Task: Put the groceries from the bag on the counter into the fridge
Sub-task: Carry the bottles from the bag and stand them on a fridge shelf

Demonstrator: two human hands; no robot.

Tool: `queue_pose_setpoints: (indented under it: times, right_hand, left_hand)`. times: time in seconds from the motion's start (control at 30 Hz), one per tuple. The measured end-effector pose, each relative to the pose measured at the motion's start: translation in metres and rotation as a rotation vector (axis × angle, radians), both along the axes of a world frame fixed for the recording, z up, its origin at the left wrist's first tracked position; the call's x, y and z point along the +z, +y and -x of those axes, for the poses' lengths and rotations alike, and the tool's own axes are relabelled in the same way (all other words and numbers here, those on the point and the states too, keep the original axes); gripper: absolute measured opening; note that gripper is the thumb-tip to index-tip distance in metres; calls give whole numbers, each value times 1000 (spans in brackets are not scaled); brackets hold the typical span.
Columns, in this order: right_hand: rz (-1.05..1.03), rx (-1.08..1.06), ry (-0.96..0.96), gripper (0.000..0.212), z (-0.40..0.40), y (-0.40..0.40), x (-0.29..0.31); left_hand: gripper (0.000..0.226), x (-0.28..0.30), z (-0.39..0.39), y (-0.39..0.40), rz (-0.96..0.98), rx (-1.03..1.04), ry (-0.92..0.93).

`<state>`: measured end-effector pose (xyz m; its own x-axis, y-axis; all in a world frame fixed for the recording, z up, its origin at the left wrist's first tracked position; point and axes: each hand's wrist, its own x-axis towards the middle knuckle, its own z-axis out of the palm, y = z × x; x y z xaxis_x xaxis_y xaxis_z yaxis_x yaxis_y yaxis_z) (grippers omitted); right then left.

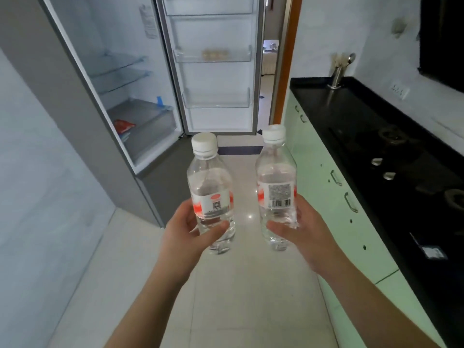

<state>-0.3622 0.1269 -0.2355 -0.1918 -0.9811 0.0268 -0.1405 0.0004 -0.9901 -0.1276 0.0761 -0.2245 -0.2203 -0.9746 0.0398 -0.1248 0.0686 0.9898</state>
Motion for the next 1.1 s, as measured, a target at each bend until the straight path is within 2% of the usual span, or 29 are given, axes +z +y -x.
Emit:
queue_pose_setpoints:
  times: [0.33,0.73,0.97,1.1]
  right_hand:
    - [-43,97,-63,69,-8,-87,-21]
    - [-74,208,-100,77,57,-238,-24]
    - [-72,295,-93,59,62,-317,-14]
    - [-43,327,-101,55,49,-366,-10]
  left_hand:
    - [51,-18,-9,-57,-62,202,0]
    - [59,-18,50,-183,-92,348,-96]
    - [72,-10,50,-244,-87,402,-73]
    - [70,-9,33,-284,-86,439,-67]
